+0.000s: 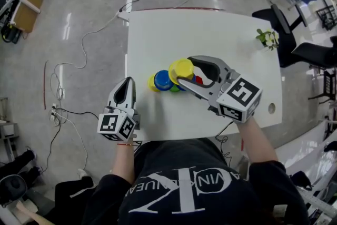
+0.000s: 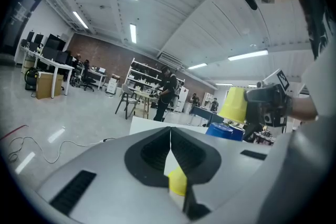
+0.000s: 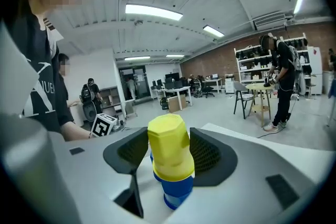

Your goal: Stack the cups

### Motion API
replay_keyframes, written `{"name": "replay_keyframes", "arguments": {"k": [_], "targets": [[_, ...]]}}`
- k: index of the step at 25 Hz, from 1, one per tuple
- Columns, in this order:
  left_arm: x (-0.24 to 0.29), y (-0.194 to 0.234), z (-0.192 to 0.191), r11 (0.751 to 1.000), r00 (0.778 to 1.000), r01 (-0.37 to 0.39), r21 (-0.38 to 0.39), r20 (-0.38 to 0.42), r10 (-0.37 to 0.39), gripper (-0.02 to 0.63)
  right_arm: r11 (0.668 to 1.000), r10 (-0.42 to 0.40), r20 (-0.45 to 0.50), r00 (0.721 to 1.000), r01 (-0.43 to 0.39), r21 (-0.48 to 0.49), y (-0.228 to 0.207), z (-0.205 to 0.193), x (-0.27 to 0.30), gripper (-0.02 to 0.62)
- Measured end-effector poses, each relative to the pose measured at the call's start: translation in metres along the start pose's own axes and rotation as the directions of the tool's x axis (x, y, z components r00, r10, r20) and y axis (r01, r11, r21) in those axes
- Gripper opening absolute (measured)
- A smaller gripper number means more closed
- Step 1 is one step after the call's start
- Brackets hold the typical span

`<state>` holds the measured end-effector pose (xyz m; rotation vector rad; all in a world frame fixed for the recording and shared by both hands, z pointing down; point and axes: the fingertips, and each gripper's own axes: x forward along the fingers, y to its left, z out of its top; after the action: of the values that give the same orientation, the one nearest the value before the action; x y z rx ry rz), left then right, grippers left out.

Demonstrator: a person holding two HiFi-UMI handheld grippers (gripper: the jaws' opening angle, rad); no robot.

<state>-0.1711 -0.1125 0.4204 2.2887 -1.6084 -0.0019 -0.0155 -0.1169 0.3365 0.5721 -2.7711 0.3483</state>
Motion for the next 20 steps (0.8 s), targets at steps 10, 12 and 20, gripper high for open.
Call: {"name": "replay_keyframes", "arguments": {"k": [10, 12, 20], "targets": [[-0.006, -0.003, -0.001, 1.000, 1.000, -0.003, -0.005, -0.002, 0.003, 0.005, 1.000, 0.003, -0.071, 0.997, -0.005, -0.022, 0.005, -0.010, 0.007, 0.258], [-0.006, -0.002, -0.001, 1.000, 1.000, -0.005, -0.005, -0.002, 0.005, 0.005, 1.000, 0.004, -0.068, 0.998, -0.006, -0.020, 0.005, -0.012, 0.008, 0.258], [-0.013, -0.002, -0.001, 1.000, 1.000, -0.008, -0.005, -0.001, 0.008, 0.005, 1.000, -0.006, -0.046, 0.999, 0.007, 0.015, 0.004, -0.014, 0.008, 0.264]]}}
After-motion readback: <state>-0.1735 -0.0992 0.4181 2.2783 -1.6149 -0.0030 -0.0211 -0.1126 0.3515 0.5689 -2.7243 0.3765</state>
